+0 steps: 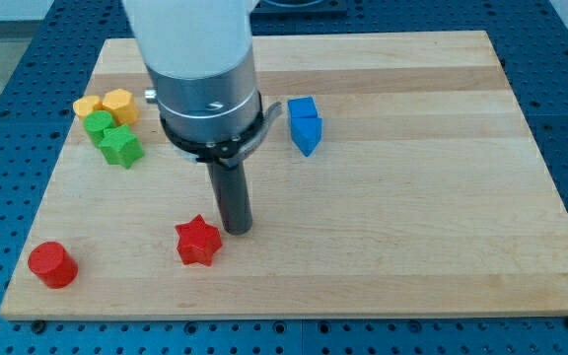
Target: Slide the red star to the bottom left
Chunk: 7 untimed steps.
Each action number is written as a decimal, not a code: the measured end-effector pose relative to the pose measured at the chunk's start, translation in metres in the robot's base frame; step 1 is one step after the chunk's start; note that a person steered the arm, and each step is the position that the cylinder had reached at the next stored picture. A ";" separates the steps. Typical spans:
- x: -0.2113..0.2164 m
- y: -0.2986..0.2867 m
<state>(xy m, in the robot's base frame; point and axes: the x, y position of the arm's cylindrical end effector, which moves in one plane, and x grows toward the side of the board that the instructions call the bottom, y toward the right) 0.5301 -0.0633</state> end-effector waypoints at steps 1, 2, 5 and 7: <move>0.012 -0.001; 0.017 -0.004; 0.017 -0.060; 0.017 -0.109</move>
<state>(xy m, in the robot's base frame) 0.5471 -0.1720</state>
